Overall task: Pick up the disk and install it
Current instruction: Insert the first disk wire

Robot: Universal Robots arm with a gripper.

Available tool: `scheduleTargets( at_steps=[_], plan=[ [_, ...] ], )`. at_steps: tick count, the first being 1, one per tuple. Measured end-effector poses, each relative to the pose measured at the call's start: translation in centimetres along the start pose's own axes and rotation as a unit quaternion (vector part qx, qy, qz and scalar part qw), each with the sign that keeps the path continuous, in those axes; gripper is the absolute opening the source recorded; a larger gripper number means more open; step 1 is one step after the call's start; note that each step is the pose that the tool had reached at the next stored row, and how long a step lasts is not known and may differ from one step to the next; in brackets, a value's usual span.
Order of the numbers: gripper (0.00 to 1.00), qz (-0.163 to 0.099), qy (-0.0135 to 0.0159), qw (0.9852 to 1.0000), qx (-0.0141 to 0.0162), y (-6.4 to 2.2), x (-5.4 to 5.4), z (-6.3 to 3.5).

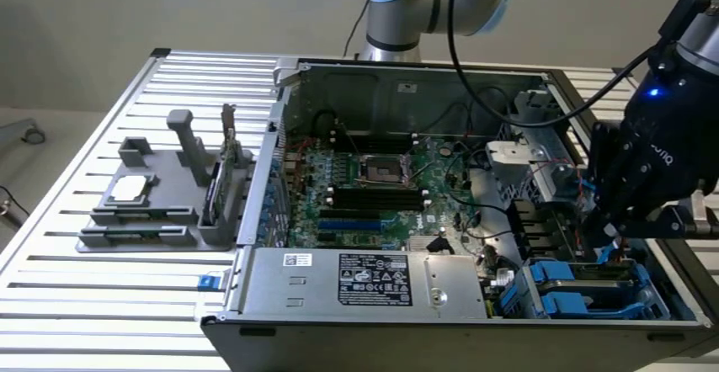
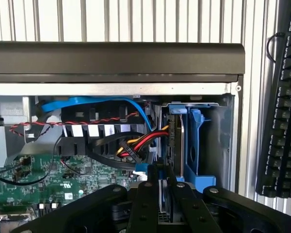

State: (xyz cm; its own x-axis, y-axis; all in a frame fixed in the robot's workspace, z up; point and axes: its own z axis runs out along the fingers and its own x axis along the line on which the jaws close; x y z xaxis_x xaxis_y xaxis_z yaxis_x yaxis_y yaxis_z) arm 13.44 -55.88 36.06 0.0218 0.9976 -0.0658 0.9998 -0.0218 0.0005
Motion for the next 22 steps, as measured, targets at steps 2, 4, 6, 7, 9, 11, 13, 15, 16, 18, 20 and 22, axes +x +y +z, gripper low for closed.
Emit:
scheduleTargets(
  at_steps=[2, 4, 6, 7, 9, 11, 13, 15, 16, 18, 20, 22],
  plan=[
    [0.16, 0.001, -0.0003, 1.0000, 0.0001, 0.00, 0.0, 0.17],
    [0.16, 0.002, -0.0003, 1.0000, 0.0002, 0.00, 0.0, 0.28],
    [0.16, 0.003, -0.0004, 1.0000, 0.0002, 0.01, 0.0, 0.37],
    [0.16, 0.003, -0.0004, 1.0000, 0.0002, 0.01, 0.0, 0.40],
    [0.16, 0.003, -0.0005, 1.0000, 0.0002, 0.01, 0.0, 0.44],
    [0.16, 0.003, -0.0002, 1.0000, 0.0002, 0.03, 0.0, 0.58],
    [0.16, 0.003, -0.0003, 1.0000, 0.0002, 0.07, 0.0, 0.73],
    [0.16, 0.003, -0.0003, 1.0000, 0.0002, 0.12, 0.0, 0.90],
    [0.16, 0.003, -0.0004, 1.0000, 0.0002, 0.15, -0.1, 0.98],
    [0.16, 0.004, -0.0003, 1.0000, 0.0002, 0.23, -0.1, 1.16],
    [0.16, 0.004, -0.0004, 1.0000, 0.0002, 0.32, -0.1, 1.30],
    [0.16, 0.004, -0.0003, 1.0000, 0.0003, 0.43, -0.1, 1.40]
  ],
)
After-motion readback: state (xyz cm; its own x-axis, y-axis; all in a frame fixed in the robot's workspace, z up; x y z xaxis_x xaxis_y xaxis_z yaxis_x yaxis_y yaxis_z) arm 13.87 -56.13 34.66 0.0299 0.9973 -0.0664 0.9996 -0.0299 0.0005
